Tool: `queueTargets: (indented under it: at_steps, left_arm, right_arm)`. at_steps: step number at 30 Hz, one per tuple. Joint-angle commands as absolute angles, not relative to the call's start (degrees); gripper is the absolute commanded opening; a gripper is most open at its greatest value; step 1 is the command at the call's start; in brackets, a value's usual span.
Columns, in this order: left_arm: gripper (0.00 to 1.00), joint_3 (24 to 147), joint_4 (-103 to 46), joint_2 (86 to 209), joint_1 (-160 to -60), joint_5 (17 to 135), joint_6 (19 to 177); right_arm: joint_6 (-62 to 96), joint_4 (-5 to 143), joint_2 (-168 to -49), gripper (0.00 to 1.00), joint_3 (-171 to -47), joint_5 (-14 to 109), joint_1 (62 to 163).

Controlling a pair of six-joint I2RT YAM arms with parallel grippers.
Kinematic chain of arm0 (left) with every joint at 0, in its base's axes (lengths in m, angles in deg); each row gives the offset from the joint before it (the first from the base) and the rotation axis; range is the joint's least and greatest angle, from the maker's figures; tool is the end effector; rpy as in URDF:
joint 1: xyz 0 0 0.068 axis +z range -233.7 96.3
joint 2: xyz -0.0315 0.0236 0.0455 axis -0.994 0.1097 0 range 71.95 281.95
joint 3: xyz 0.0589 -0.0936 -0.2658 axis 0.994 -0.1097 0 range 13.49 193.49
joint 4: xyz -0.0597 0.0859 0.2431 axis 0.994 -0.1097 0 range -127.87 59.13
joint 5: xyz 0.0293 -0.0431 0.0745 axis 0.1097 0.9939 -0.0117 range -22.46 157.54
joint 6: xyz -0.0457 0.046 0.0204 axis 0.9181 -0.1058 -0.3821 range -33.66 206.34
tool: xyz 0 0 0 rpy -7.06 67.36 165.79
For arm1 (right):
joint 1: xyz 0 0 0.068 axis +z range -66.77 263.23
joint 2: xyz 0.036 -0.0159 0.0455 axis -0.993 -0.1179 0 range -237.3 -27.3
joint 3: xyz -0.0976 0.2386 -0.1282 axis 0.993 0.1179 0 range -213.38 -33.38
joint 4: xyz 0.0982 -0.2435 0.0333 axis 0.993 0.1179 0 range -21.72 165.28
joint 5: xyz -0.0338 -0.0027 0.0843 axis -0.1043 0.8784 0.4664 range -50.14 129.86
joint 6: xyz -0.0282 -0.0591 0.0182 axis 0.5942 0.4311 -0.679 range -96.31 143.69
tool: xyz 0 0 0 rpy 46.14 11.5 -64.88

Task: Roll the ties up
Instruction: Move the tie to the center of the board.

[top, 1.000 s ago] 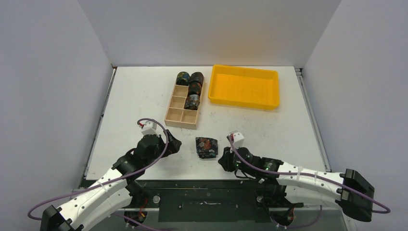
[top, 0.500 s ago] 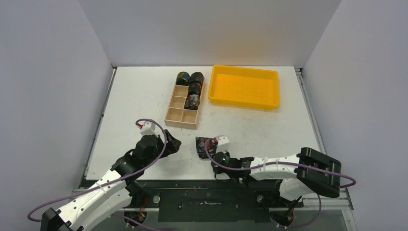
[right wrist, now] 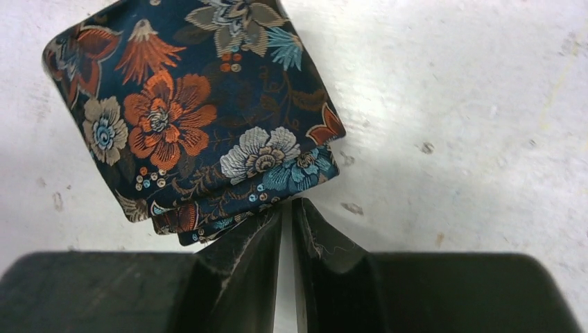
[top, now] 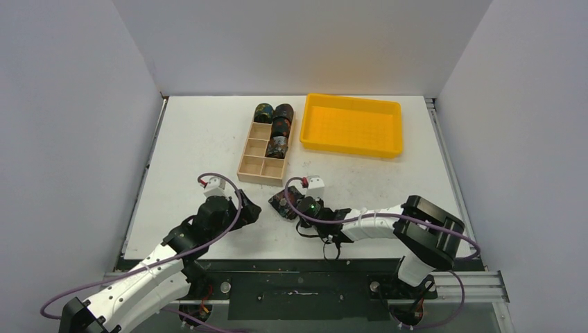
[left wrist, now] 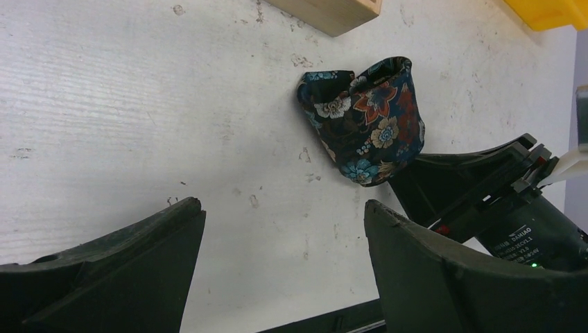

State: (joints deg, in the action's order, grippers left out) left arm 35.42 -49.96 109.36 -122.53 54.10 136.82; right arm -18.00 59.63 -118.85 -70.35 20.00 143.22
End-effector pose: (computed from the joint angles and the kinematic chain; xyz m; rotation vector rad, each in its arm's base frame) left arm 0.1311 -0.0892 0.2027 -0.3624 2.1974 -0.6343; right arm 0.1699 0.2571 0.1352 -0.2099 2.3535 0.4791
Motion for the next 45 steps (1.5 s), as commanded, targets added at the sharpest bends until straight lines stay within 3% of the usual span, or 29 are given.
queueTargets:
  at_steps: [1,21,35,45]
  left_arm:
    - [0.83,36.0,-47.7,110.1,-121.8,54.1,136.4]
    - [0.83,37.9,-49.6,110.8,-120.4,54.0,134.5]
    - [0.83,39.0,-52.8,106.5,-119.9,54.8,134.0]
    - [0.83,38.8,-54.0,105.1,-119.9,54.9,134.8]
  right_arm:
    - [-15.7,57.5,-122.9,0.14,-74.5,22.5,143.0]
    - [-23.2,57.2,-134.1,0.14,-85.5,24.1,141.9]
    - [-19.0,61.2,-130.1,0.18,-83.6,26.6,148.2]
    - [-21.8,65.4,-137.2,0.14,-92.2,23.9,144.8]
